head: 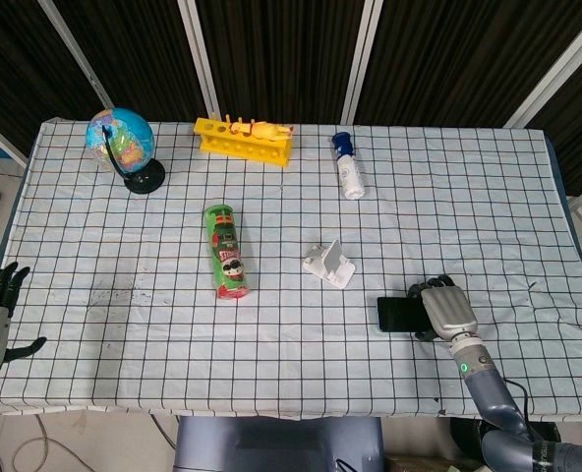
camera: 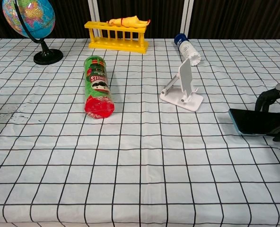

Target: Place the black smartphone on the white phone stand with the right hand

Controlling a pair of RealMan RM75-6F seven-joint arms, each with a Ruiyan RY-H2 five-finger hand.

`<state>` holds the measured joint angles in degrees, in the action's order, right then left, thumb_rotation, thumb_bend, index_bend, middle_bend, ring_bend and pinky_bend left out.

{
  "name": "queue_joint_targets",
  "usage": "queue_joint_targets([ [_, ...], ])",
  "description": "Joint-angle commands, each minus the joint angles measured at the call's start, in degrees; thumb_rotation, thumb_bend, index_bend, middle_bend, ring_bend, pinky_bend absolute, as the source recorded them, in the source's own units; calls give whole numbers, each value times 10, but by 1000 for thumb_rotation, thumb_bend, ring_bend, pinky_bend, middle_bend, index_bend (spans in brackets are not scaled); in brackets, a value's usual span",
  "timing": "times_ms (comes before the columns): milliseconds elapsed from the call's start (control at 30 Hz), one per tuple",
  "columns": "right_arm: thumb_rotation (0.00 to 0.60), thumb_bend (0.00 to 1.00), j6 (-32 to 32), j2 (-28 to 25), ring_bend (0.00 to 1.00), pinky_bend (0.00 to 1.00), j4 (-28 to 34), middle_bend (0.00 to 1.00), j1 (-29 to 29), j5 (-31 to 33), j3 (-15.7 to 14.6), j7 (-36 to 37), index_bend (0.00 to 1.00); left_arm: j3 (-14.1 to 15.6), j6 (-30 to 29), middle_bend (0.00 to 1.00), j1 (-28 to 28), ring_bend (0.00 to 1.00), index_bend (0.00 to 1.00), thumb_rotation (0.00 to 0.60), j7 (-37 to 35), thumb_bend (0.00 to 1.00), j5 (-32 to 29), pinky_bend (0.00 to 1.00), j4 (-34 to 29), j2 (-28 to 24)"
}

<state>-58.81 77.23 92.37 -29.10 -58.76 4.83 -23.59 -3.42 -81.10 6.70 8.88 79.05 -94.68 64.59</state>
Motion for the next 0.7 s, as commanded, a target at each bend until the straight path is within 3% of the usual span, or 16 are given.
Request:
queue_joint_targets([
  [33, 600, 360, -3, -11, 240, 153, 24, 755, 5, 18, 22, 39, 686, 0, 0, 0, 0, 0, 0, 600, 0, 0, 0, 0, 0, 0],
  [333, 600, 366, 20, -34, 240, 154, 96, 759, 20, 118, 118, 214, 686, 0, 0, 0, 0, 0, 0, 600, 1, 0, -1, 0, -1, 0],
  [533, 600, 365, 20, -30, 240, 154, 109, 759, 22, 129, 149, 273, 685, 0, 0, 0, 0, 0, 0, 600, 1, 0, -2, 0, -1, 1],
  [700, 600, 360, 2, 7, 240, 154, 106, 763, 23, 125, 175, 335, 686, -1, 2, 0, 0, 0, 0, 600, 0, 0, -4, 0, -2, 0],
])
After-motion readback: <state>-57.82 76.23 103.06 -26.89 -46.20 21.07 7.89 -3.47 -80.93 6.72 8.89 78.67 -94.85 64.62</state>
